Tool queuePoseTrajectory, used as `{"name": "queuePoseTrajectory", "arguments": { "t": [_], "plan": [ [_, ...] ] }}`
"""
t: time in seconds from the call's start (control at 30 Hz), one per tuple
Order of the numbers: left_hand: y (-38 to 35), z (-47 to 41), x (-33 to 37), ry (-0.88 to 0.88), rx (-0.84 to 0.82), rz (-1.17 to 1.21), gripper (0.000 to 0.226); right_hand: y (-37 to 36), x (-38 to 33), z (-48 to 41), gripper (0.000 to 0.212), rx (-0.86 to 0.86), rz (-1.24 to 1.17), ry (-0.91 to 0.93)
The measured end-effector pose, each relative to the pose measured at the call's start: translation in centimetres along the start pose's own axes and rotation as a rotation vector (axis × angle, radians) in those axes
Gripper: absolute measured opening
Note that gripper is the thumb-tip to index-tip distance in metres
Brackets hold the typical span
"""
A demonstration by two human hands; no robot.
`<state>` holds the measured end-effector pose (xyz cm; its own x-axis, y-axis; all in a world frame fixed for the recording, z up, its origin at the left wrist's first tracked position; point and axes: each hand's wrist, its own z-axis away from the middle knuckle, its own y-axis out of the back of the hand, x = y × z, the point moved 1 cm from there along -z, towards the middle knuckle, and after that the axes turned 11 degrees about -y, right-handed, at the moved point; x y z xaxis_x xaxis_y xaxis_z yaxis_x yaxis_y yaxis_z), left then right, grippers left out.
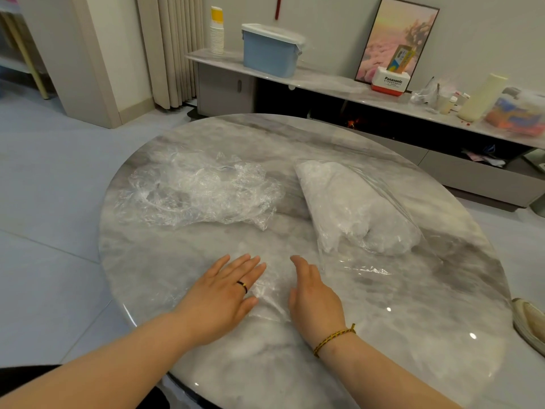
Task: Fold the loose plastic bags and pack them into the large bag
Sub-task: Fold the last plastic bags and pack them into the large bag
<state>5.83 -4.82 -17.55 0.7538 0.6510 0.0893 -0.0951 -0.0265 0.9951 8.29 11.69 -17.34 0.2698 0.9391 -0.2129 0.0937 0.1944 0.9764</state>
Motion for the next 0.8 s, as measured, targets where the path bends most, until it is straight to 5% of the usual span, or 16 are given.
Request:
{"name": "queuePoseTrajectory", "arguments": {
  "t": [0.07, 0.17, 0.43, 0.53, 0.8],
  "plan": [
    [-0.2, -0.7, -0.3, 0.006, 0.033, 0.077, 0.097, -0.3, -0.2, 0.3, 0.069, 0.207, -0.021, 0.112],
    [-0.9, -1.3, 0.0, -0.038, 0.007, 0.079, 0.106, -1.4, -0.4, 0.5, 0.038, 0.339, 0.004, 0.298],
    [-1.8, -1.8, -0.1, -0.031, -0.08, 0.088, 0.109, -2.7, 0.5, -0.2, 0.07, 0.092, 0.118, 0.293],
    [-1.7, -1.8, 0.1, -0.007, -0.07, 0.131, 0.093, -2.7, 0.4, -0.2, 0.074, 0.031, 0.118, 0.283],
    [-0.8, -2.1, 0.1, 0.025, -0.096, 0.139, 0.107, -3.3, 0.6, -0.7, 0.073, 0.216, 0.133, 0.316]
  ]
}}
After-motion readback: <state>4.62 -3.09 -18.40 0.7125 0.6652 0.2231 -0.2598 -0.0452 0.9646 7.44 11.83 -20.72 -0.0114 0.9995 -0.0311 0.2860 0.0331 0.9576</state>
